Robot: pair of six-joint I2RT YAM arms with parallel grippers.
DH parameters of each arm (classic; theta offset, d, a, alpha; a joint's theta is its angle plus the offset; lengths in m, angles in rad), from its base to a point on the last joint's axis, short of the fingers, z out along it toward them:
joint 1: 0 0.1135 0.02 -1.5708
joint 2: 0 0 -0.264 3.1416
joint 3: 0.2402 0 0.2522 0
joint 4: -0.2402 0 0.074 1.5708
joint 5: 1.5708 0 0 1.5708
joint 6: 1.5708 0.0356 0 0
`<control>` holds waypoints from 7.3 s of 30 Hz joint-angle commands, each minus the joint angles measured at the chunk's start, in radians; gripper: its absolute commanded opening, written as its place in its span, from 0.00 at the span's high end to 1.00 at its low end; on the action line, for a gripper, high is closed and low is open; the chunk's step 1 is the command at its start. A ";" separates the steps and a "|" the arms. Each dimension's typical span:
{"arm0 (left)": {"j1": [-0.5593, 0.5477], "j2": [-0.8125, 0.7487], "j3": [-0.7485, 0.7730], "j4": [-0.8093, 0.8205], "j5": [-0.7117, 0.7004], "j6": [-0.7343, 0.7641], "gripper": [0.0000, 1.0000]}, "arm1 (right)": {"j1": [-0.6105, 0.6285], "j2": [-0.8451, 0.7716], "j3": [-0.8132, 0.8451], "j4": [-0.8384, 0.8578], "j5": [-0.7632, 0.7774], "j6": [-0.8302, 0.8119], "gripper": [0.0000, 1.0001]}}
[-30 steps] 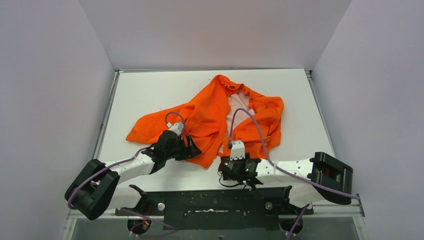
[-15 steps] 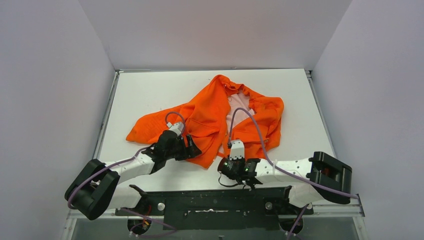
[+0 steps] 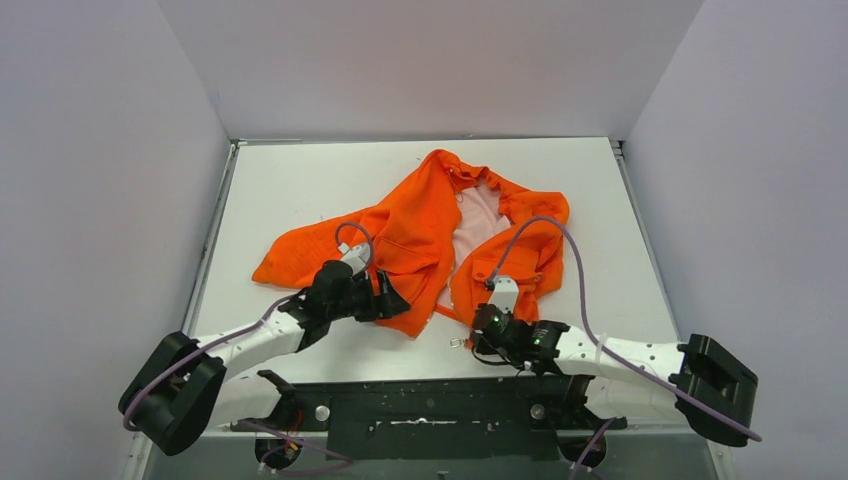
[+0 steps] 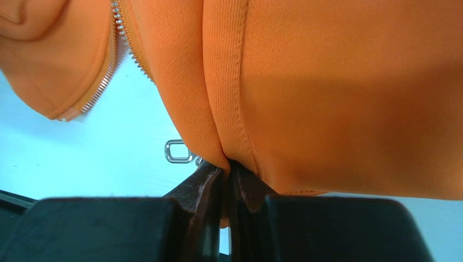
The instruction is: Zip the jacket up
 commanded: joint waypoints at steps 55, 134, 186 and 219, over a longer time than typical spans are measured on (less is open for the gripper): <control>-0.386 0.428 0.521 -0.699 -0.497 0.272 0.28 | -0.102 -0.264 -0.145 0.174 -0.065 -0.060 1.00; -0.429 0.475 0.636 -0.665 -0.378 0.257 0.23 | -0.106 -0.302 -0.165 0.198 -0.069 -0.077 1.00; -0.479 0.339 0.482 -0.518 -0.410 0.112 1.00 | -0.107 -0.314 -0.179 0.316 -0.118 -0.107 1.00; -0.197 -0.299 0.155 0.056 -0.100 -0.005 1.00 | -0.164 -0.370 -0.387 1.412 -0.604 -1.097 1.00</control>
